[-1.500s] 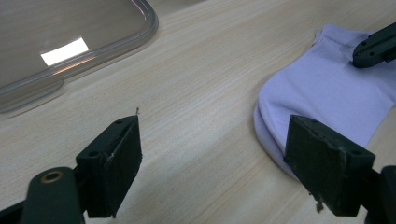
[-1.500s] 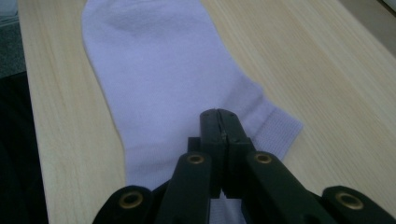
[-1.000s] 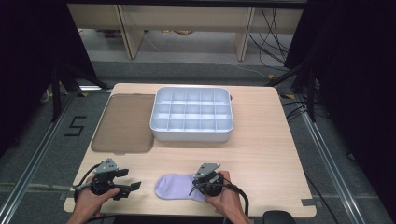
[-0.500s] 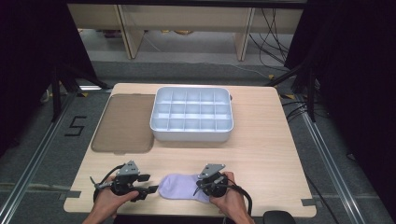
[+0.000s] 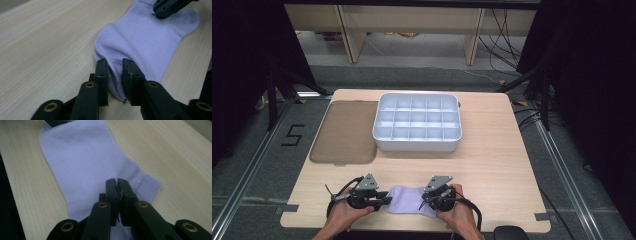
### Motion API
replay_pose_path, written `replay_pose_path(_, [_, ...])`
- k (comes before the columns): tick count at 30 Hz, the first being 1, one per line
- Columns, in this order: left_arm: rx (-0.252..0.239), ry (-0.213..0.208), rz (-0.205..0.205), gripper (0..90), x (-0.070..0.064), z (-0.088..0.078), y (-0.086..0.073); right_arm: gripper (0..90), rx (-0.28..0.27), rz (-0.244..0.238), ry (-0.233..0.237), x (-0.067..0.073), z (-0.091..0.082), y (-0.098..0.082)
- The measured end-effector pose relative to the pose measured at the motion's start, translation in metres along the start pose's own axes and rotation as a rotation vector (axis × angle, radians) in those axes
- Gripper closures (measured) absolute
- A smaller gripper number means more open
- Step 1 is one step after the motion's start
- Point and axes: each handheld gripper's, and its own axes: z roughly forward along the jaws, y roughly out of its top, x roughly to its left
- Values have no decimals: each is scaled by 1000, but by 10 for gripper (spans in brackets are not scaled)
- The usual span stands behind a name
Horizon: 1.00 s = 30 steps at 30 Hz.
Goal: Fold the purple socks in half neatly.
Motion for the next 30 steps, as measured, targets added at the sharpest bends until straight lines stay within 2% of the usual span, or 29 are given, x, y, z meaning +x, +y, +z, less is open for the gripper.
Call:
replay_pose_path(2, [-12, -9, -8, 780, 2, 0, -1, 871, 2, 9, 8, 1, -1, 0])
replay_pose_path(3, [-15, -7, -8, 813, 3, -1, -1, 863, 13, -8, 15, -1, -1, 0])
replay_pose_path(4, [-13, -9, 6, 837, 6, -2, -2, 860, -10, 15, 12, 0, -2, 0])
replay_pose_path(6, [-9, -10, 12, 840, 6, -2, -2, 861, -16, 12, 14, 0, -3, 1])
replay_pose_path(7, [-22, -16, 11, 840, 5, -1, -2, 864, -25, 17, 17, 0, -4, 1])
replay_pose_path(8, [-24, -15, 17, 846, 4, -2, -2, 867, -41, 1, 36, 0, -8, 3])
replay_pose_path(9, [-24, -15, 17, 847, 4, -2, -2, 867, -41, 1, 36, 0, -8, 3])
replay_pose_path(10, [-22, -5, 26, 850, 5, -3, -1, 869, -56, 19, 32, 4, -10, 5])
replay_pose_path(13, [-31, 6, 32, 852, 6, -6, 0, 871, -81, 23, 38, 8, -10, 6])
replay_pose_path(14, [-36, 9, 44, 852, 7, -9, 1, 872, -96, -10, 52, 11, -10, 8])
replay_pose_path(17, [-49, 12, 40, 852, 7, -13, 2, 873, -96, -23, 66, 16, -8, 10])
replay_pose_path(18, [-60, 13, 49, 853, 6, -16, 4, 873, -81, -43, 88, 20, -5, 11])
replay_pose_path(19, [-55, 11, 56, 852, 6, -18, 5, 873, -78, -41, 93, 23, -3, 12])
replay_pose_path(21, [-67, 11, 42, 853, 5, -21, 5, 876, -59, -39, 110, 29, 1, 14])
replay_pose_path(22, [-57, 10, 62, 853, 6, -23, 6, 878, -66, -59, 112, 31, 6, 15])
replay_pose_path(23, [-57, 10, 62, 853, 6, -23, 6, 878, -66, -59, 112, 31, 6, 15])
replay_pose_path(25, [-65, 14, 49, 854, 5, -28, 7, 890, -12, -69, 130, 39, 18, 20])
replay_pose_path(26, [-73, 2, 41, 854, 5, -29, 7, 890, -35, -85, 130, 39, 20, 21])
replay_pose_path(27, [-73, 2, 41, 855, 5, -29, 7, 890, -35, -85, 130, 39, 20, 21])
replay_pose_path(28, [-102, -21, 14, 855, 6, -34, 7, 892, -38, -84, 145, 42, 25, 26])
replay_pose_path(30, [-113, -26, 1, 856, 6, -38, 7, 893, -40, -80, 147, 44, 28, 29])
